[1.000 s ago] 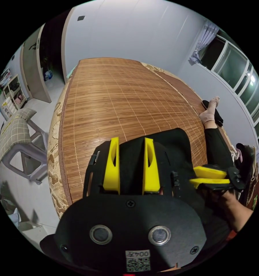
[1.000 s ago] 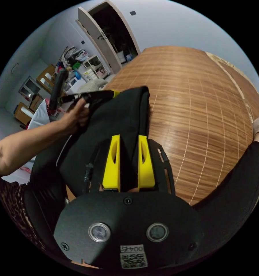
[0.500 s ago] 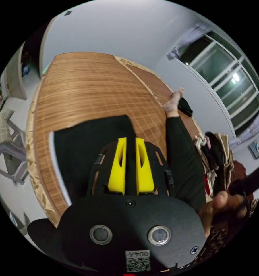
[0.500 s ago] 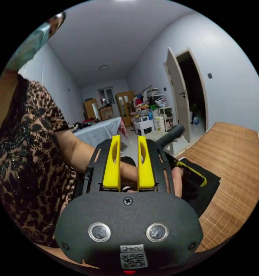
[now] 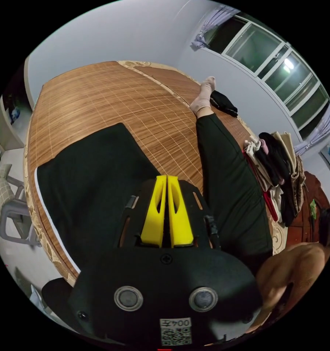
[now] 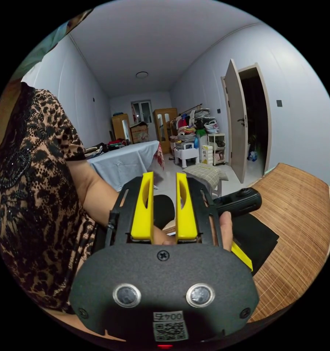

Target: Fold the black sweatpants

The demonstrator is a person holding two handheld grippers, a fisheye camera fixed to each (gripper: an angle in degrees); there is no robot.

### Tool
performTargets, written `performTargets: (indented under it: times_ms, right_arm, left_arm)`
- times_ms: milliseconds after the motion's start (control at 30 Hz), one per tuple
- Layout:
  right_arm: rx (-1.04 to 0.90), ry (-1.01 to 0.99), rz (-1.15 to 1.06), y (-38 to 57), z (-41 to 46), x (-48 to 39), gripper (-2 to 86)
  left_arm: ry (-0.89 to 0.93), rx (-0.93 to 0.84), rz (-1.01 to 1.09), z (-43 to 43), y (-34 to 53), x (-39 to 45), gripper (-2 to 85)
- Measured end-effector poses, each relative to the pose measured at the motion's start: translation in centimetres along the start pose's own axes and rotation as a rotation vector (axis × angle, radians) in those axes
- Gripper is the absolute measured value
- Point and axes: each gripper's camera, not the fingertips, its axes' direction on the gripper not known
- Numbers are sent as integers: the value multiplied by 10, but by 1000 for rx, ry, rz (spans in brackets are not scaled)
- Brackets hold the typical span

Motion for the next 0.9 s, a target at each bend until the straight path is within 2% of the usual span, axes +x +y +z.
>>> performTargets:
  times_ms: [200, 400, 567, 800, 900]
  right_arm:
    - [-49, -9, 1, -6, 6, -7, 107]
    - [-70, -11, 23, -8, 17, 11, 116]
    - [-105, -36, 32, -11, 21, 32, 117]
    - [4, -18, 50, -11, 6, 69, 120]
    - [47, 60, 145, 5, -4, 100, 130]
  left_arm:
    - [-103, -55, 117, 7, 10, 21, -1]
    - [3, -58, 55, 14, 16, 28, -4]
    - [-60, -83, 77, 18, 24, 34, -2]
    - [-218, -3, 70, 3, 45, 40, 13]
    - [-224, 22, 6, -5, 57, 23, 33]
